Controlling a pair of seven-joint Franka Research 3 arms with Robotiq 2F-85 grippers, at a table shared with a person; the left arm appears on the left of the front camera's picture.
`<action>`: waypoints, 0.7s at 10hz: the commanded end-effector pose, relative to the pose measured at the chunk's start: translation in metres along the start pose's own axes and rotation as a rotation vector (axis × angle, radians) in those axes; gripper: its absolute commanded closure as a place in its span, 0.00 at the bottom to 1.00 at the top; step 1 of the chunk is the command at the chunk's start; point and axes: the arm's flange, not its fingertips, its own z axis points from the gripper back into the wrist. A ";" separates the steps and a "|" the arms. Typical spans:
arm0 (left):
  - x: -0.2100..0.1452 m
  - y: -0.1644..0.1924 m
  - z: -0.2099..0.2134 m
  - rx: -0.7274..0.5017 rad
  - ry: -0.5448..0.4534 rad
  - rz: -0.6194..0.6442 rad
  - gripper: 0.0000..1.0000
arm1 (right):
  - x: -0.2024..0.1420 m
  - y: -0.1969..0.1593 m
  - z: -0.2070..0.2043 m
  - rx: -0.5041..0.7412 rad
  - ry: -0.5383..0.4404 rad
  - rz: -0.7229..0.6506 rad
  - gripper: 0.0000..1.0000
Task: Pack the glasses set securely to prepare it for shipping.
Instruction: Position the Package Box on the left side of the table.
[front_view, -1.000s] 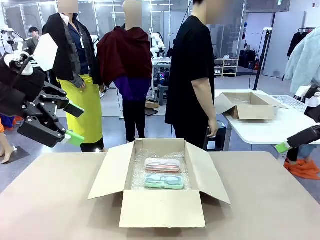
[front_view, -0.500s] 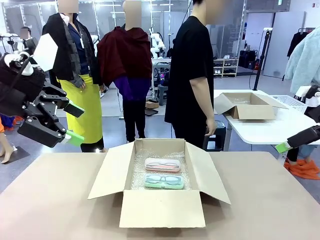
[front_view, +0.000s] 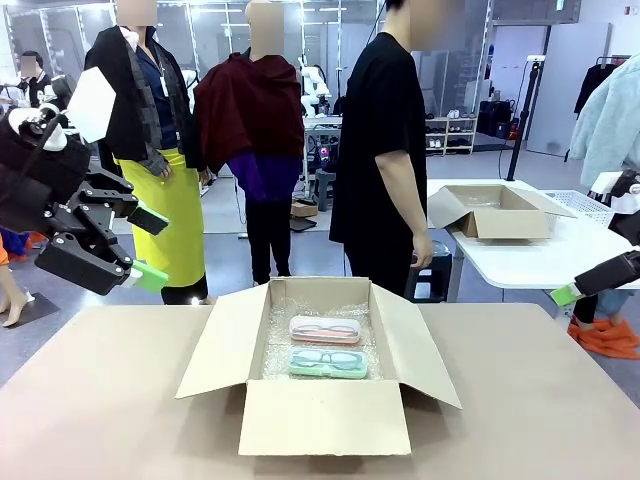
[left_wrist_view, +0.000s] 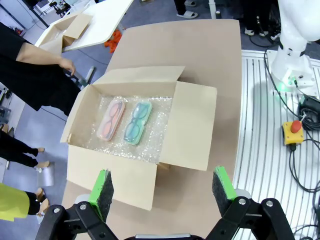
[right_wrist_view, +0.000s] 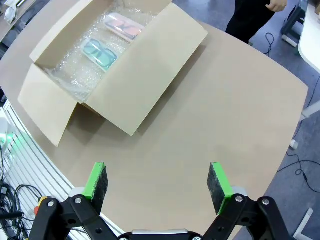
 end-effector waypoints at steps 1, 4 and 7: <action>-0.001 -0.001 0.002 -0.013 0.003 -0.004 0.00 | 0.000 0.001 -0.001 -0.003 0.005 -0.011 0.00; -0.003 0.012 0.001 0.023 0.008 0.064 0.00 | 0.000 0.001 -0.001 -0.003 0.005 -0.011 0.00; -0.015 0.037 0.001 0.024 -0.003 0.232 0.00 | 0.000 0.001 -0.001 -0.003 0.005 -0.011 0.00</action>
